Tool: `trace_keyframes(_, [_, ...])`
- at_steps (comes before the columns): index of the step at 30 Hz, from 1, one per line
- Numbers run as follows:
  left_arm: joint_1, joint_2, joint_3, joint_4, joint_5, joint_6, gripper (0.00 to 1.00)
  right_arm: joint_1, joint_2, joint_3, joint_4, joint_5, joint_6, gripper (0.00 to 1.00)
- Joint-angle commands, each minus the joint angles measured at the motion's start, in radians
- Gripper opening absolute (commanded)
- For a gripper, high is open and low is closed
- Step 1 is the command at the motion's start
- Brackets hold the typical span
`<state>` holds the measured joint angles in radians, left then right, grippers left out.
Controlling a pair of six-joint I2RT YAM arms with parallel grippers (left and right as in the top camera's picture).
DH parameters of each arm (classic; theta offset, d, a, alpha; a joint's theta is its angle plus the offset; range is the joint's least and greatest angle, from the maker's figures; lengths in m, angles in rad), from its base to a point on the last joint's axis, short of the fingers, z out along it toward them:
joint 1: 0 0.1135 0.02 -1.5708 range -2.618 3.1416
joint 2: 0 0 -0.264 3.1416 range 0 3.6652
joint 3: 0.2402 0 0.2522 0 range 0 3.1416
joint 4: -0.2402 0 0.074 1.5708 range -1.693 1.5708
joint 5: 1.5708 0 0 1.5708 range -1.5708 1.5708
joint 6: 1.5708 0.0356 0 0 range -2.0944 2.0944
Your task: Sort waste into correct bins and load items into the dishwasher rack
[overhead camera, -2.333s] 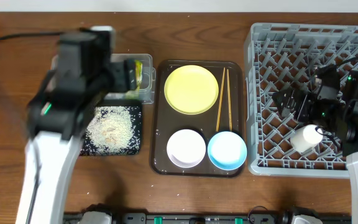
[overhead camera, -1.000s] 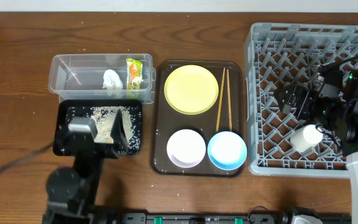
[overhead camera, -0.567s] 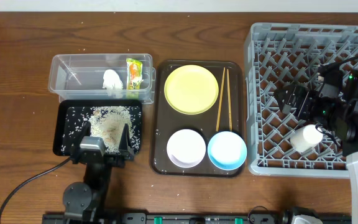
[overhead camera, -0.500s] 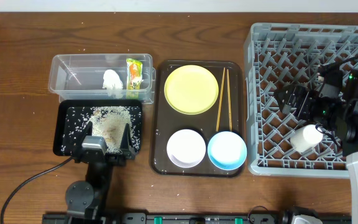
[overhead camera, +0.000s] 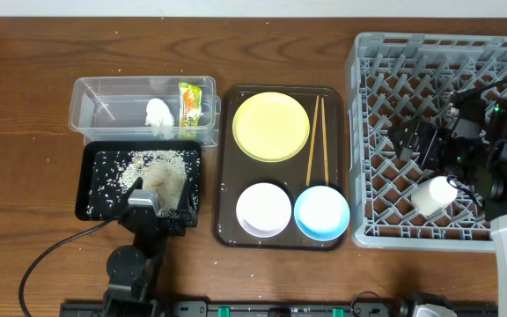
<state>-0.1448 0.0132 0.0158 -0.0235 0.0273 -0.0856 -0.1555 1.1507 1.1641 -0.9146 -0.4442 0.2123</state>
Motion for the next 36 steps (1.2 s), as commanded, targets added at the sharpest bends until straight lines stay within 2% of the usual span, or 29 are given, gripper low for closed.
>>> trace_keyframes(1, [0.005,-0.001,-0.011,-0.047,-0.013,-0.013,0.99,0.018,-0.002,0.016,0.002,0.003,0.008,0.99])
trace_keyframes(6, [0.005,-0.001,-0.011,-0.047,-0.013,-0.013,0.99,0.018,-0.002,0.016,0.003,0.002,0.010,0.99])
trace_keyframes(16, [0.005,-0.001,-0.011,-0.047,-0.013,-0.013,1.00,0.019,-0.002,0.016,0.029,-0.067,0.130,0.99])
trace_keyframes(17, [0.005,-0.001,-0.011,-0.047,-0.013,-0.013,1.00,0.024,0.000,0.016,0.042,-0.109,0.119,0.96])
trace_keyframes(18, [0.005,-0.001,-0.011,-0.047,-0.013,-0.013,1.00,0.036,0.000,0.016,0.046,-0.152,0.093,0.85])
trace_keyframes(19, [0.005,-0.001,-0.011,-0.047,-0.013,-0.013,1.00,0.058,0.000,0.016,0.042,-0.174,0.074,0.80])
trace_keyframes(22, [0.005,-0.001,-0.011,-0.047,-0.013,-0.013,1.00,0.168,0.000,0.016,0.001,-0.104,0.056,0.83])
trace_keyframes(29, [0.005,-0.001,-0.011,-0.047,-0.013,-0.013,1.00,0.626,0.038,0.010,-0.080,0.266,0.095,0.84])
trace_keyframes(33, [0.005,-0.001,-0.011,-0.047,-0.013,-0.013,1.00,0.782,0.123,0.010,-0.009,0.352,0.109,0.76])
trace_keyframes(36, [0.005,-0.001,-0.011,-0.047,-0.013,-0.013,1.00,0.836,0.223,0.010,0.064,0.362,0.087,0.69])
